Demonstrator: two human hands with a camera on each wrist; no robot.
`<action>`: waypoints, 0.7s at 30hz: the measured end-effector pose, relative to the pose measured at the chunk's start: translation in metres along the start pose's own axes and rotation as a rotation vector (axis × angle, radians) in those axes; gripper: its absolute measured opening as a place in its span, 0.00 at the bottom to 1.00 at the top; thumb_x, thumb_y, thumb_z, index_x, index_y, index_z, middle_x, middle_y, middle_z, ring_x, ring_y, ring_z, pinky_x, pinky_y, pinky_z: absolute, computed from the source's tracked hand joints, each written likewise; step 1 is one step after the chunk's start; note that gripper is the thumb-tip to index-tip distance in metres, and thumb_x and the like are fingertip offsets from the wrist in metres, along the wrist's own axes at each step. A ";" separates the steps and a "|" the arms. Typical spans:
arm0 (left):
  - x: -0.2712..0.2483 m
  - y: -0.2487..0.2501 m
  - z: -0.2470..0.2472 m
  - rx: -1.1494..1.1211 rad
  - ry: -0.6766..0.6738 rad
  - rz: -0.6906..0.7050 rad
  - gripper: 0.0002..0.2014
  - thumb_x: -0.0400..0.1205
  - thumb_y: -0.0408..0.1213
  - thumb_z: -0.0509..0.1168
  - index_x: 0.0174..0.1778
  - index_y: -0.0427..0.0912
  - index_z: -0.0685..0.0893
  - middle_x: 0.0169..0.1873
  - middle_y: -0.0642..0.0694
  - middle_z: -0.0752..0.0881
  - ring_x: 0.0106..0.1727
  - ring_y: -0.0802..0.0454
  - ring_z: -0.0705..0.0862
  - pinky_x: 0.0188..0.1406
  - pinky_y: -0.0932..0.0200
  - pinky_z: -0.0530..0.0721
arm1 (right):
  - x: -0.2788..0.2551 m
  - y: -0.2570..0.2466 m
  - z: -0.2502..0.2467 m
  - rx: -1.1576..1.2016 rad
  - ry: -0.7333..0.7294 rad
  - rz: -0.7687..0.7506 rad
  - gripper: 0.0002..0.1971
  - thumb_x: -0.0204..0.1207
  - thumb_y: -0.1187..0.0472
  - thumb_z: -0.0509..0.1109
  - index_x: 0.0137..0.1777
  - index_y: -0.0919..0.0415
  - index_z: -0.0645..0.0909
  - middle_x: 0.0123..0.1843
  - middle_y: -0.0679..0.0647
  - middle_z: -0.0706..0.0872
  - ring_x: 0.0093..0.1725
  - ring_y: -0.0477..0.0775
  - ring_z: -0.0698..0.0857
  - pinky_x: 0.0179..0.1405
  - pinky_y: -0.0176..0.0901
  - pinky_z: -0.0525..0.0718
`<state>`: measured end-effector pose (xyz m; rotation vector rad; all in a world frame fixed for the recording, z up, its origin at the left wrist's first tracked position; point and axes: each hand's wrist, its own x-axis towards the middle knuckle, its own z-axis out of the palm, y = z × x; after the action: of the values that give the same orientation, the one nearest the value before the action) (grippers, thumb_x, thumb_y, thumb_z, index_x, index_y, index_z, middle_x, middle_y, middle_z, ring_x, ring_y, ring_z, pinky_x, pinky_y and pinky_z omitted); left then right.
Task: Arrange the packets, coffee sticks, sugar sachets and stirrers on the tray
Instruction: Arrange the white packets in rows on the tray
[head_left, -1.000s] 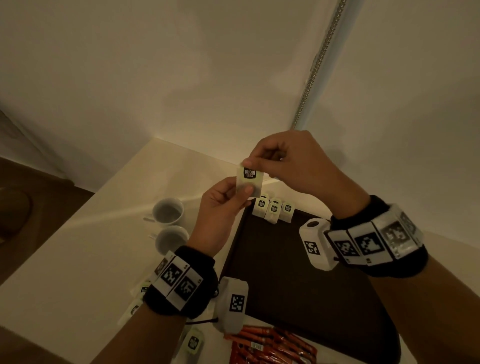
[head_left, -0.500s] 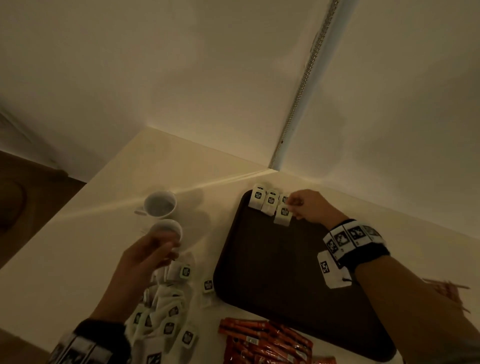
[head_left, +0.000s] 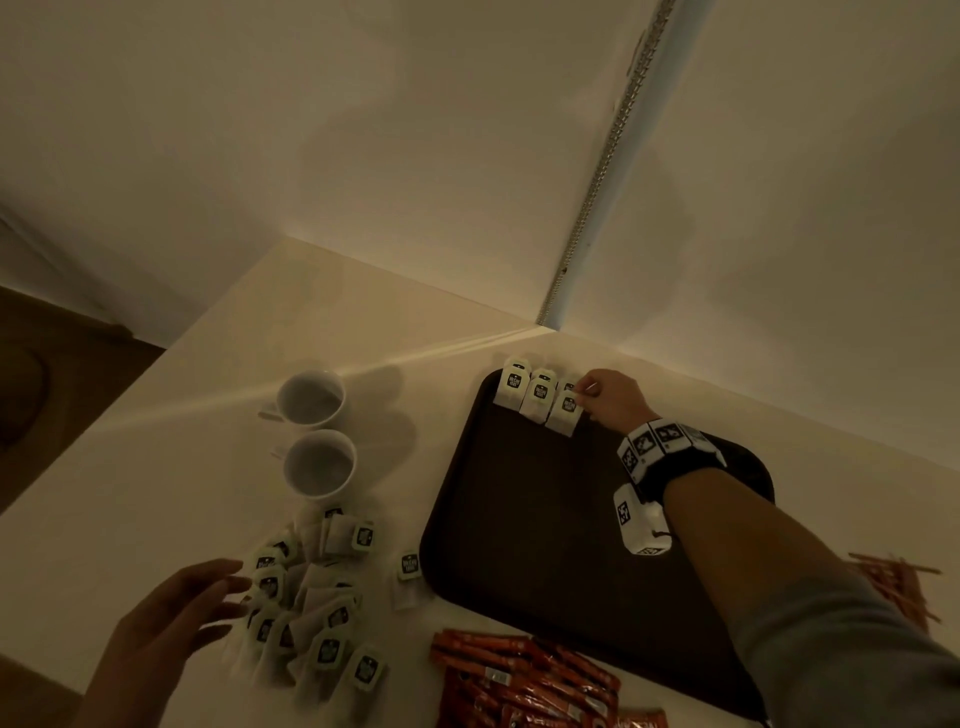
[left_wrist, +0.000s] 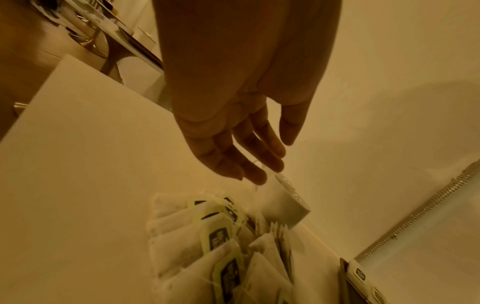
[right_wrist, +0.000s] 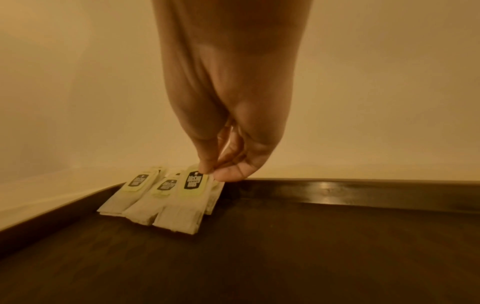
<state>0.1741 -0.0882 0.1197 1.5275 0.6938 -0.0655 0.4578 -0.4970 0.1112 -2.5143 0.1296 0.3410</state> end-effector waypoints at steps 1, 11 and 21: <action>0.000 0.000 -0.001 0.003 0.003 -0.008 0.10 0.85 0.25 0.57 0.51 0.36 0.84 0.36 0.46 0.91 0.32 0.57 0.88 0.28 0.70 0.83 | 0.002 0.000 0.000 -0.006 0.007 0.008 0.05 0.74 0.67 0.73 0.48 0.67 0.84 0.51 0.63 0.88 0.42 0.53 0.83 0.49 0.48 0.86; -0.005 -0.002 -0.003 0.011 0.004 -0.043 0.10 0.85 0.25 0.57 0.50 0.35 0.84 0.35 0.45 0.90 0.31 0.57 0.87 0.27 0.69 0.83 | 0.003 -0.014 0.006 -0.044 0.070 0.015 0.10 0.73 0.66 0.73 0.54 0.64 0.82 0.55 0.62 0.85 0.54 0.58 0.83 0.49 0.42 0.77; -0.018 0.010 0.013 0.031 -0.036 0.015 0.10 0.85 0.29 0.58 0.53 0.36 0.85 0.45 0.38 0.89 0.47 0.39 0.85 0.49 0.49 0.81 | -0.109 -0.106 0.083 -0.008 -0.444 -0.543 0.13 0.75 0.61 0.72 0.59 0.61 0.82 0.56 0.55 0.85 0.53 0.47 0.82 0.48 0.23 0.74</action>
<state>0.1687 -0.1058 0.1351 1.5575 0.6559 -0.0926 0.3524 -0.3608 0.1326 -2.2983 -0.7118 0.6506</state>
